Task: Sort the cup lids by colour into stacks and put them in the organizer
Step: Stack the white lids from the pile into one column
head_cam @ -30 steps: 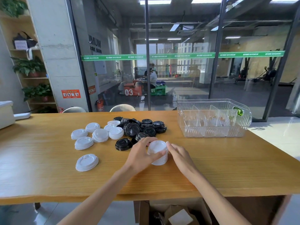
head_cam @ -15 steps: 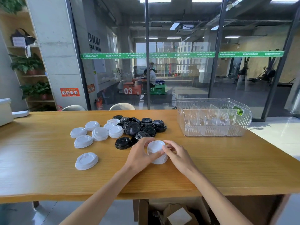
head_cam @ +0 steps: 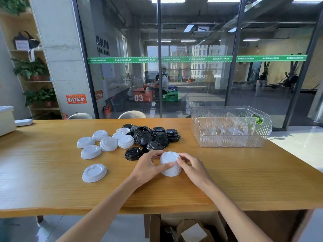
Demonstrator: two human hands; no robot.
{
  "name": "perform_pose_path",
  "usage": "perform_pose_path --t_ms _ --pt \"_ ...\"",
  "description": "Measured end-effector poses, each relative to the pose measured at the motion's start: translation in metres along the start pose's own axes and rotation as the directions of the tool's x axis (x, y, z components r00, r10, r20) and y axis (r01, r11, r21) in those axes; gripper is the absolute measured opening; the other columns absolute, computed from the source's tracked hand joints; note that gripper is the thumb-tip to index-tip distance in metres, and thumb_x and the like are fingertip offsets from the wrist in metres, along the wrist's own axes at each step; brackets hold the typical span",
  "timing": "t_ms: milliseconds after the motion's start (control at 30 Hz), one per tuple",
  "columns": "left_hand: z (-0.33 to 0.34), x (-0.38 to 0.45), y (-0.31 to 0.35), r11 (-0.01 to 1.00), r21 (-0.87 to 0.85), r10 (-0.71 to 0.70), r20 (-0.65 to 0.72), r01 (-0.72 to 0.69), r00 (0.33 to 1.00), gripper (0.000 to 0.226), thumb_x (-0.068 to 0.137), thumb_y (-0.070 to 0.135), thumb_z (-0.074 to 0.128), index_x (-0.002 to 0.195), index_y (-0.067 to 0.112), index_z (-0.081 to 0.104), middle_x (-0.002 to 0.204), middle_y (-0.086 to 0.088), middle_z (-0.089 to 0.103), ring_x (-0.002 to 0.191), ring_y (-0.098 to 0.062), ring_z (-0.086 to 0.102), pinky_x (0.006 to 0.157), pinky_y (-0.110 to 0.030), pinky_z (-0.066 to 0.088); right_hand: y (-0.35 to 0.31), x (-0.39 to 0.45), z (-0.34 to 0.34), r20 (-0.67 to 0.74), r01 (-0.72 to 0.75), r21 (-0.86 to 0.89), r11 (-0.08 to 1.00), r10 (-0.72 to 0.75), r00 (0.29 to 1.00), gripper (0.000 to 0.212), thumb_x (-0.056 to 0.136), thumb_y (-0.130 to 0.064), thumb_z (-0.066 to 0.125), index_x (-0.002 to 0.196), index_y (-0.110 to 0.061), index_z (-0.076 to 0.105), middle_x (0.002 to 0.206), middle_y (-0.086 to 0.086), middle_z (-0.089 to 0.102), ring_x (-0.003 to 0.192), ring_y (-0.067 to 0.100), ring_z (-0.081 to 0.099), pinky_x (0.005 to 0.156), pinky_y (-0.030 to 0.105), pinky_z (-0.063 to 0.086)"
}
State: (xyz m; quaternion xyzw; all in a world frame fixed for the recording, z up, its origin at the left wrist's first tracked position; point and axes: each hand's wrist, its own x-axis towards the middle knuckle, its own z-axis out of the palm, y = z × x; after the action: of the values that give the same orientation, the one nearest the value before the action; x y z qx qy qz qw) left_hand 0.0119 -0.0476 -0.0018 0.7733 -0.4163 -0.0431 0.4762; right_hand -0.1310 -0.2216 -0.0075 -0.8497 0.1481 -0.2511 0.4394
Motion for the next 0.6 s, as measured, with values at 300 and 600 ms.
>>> perform_pose_path --t_ms 300,600 --pt "-0.0034 -0.0026 -0.0004 0.996 -0.086 0.017 0.058 -0.012 0.998 0.066 0.083 0.063 0.085 0.14 0.033 0.07 0.127 0.026 0.074 0.12 0.006 0.065 0.102 -0.028 0.05 -0.0023 -0.0031 -0.0019 0.001 0.021 -0.032 0.999 -0.021 1.0 0.061 0.096 -0.057 0.073 0.149 -0.03 0.06 0.133 -0.016 0.065 0.13 0.008 0.055 0.111 0.04 0.05" --pt "-0.0049 -0.0017 0.0002 0.992 -0.127 0.035 0.092 -0.023 0.995 0.047 0.087 0.055 0.086 0.13 0.047 0.069 0.127 0.03 0.072 0.121 0.005 0.065 0.089 -0.009 0.049 -0.003 -0.0026 -0.0072 0.023 0.01 0.013 1.0 -0.011 1.0 0.071 0.087 -0.063 0.079 0.146 -0.027 0.064 0.135 -0.014 0.063 0.128 0.007 0.058 0.109 0.042 0.052"
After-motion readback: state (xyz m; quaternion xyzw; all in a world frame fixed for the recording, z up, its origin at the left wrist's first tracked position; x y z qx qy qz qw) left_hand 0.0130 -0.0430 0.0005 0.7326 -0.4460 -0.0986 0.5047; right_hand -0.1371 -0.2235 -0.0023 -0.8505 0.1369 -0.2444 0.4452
